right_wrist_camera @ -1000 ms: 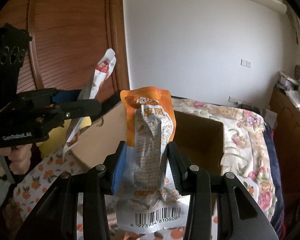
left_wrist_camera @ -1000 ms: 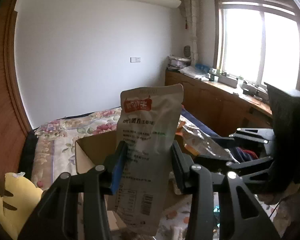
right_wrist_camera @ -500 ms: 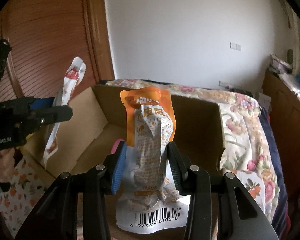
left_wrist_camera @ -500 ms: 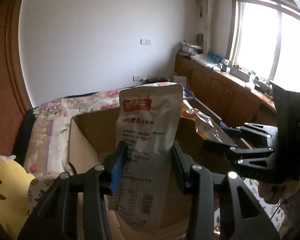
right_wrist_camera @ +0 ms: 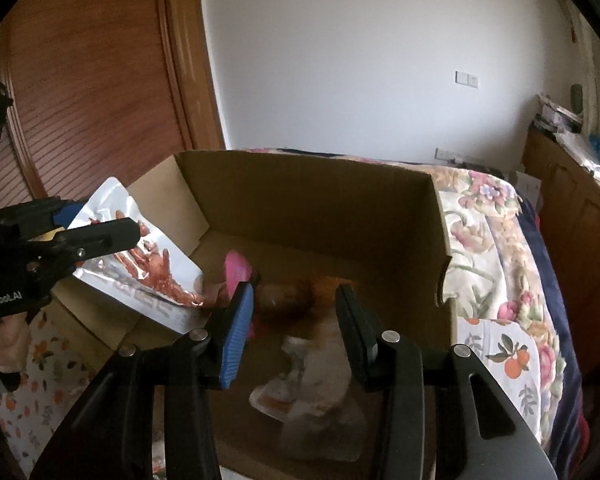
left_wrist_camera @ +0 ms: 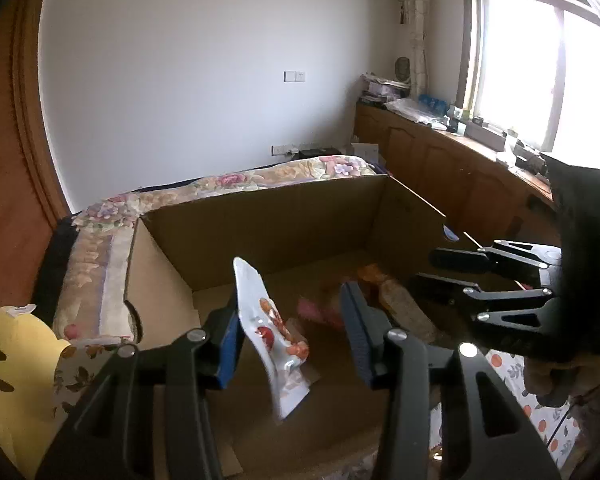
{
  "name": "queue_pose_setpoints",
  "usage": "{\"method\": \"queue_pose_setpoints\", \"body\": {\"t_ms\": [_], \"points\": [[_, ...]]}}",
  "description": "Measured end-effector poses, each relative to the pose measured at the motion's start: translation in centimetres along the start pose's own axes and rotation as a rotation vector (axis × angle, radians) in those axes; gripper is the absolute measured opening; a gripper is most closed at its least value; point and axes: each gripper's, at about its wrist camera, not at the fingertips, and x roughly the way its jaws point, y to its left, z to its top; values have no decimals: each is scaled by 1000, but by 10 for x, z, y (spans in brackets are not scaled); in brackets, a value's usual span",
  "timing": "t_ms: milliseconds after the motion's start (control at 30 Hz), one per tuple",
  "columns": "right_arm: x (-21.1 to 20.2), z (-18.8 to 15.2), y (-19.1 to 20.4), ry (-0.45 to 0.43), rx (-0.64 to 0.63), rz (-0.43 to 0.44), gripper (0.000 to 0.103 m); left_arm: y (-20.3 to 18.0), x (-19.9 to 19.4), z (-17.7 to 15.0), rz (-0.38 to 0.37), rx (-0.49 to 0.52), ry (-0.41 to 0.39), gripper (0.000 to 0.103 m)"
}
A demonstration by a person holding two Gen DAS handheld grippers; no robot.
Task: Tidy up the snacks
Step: 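Lower both packets into the box and open both grippers, then withdraw both grippers from the box toward the snacks on the bed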
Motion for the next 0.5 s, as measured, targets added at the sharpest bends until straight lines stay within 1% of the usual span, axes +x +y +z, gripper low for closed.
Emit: {"method": "queue_pose_setpoints", "body": {"t_ms": [167, 400, 500], "points": [[-25, -6, 3, -33, 18, 30, 43, -2, -17, -7, 13, -2, -21, 50], [-65, -21, 15, -46, 24, 60, 43, -8, -48, -25, 69, -4, -53, 55], [-83, -27, 17, -53, 42, 75, 44, -9, -61, -31, 65, -11, -60, 56]]}}
